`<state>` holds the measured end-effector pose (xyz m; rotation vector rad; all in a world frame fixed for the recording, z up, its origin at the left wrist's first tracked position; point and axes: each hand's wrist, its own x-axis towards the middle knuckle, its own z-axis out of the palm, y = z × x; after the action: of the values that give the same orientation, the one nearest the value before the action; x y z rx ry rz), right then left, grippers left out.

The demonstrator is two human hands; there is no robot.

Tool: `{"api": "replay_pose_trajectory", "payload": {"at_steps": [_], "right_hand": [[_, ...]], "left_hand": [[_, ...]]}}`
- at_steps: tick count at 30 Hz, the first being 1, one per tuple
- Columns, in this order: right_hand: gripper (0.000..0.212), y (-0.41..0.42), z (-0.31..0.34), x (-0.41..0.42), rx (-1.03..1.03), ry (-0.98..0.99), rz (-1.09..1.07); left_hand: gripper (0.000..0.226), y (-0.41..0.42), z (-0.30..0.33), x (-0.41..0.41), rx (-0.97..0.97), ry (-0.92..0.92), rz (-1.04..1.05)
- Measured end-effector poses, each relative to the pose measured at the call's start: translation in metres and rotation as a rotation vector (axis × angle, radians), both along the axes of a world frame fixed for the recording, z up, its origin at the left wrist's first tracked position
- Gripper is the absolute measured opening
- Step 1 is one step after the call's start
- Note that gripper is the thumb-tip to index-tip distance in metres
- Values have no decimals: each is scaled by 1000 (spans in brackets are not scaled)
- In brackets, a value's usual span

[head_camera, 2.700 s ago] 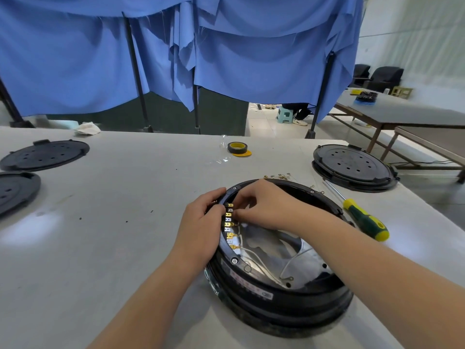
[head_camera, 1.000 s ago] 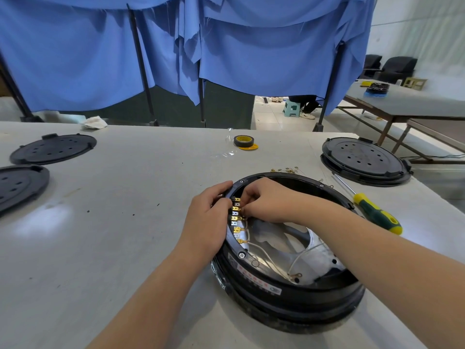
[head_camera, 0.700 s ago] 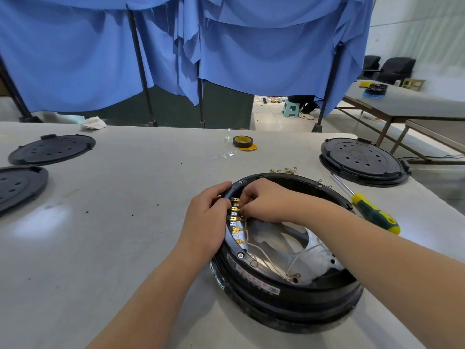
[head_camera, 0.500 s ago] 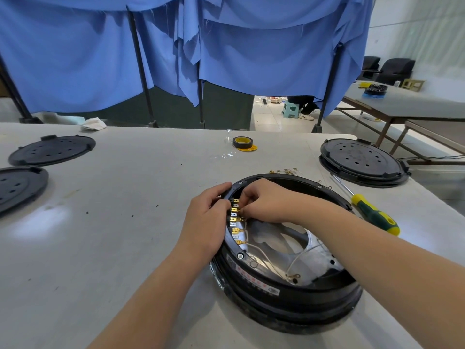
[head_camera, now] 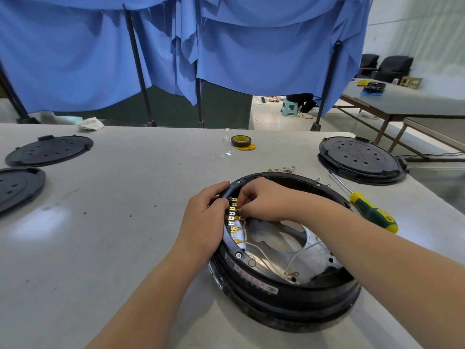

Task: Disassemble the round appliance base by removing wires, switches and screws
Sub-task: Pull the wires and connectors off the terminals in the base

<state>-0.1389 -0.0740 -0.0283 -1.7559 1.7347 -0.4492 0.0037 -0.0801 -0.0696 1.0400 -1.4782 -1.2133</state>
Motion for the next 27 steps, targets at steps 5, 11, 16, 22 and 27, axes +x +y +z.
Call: {"api": "replay_pose_trajectory", "payload": {"at_steps": [5,11,16,22,27], "right_hand": [[22,5,0,-6,-5,-12,-35],[20,8,-1,-6,-33,-36,-49],[21,8,-1,-6,-44,-50,-48],[16,7,3,-5,-2,-86,-111],[6,8,3,-5,-16,-93,-136]], "left_hand": [[42,-1,0,-1,-5,0,11],[40,0,1,0,-5,2,14],[41,1,1,0,-17,-9,19],[41,0,0,0,-11,-10,19],[41,0,0,0,-12,-17,16]]}}
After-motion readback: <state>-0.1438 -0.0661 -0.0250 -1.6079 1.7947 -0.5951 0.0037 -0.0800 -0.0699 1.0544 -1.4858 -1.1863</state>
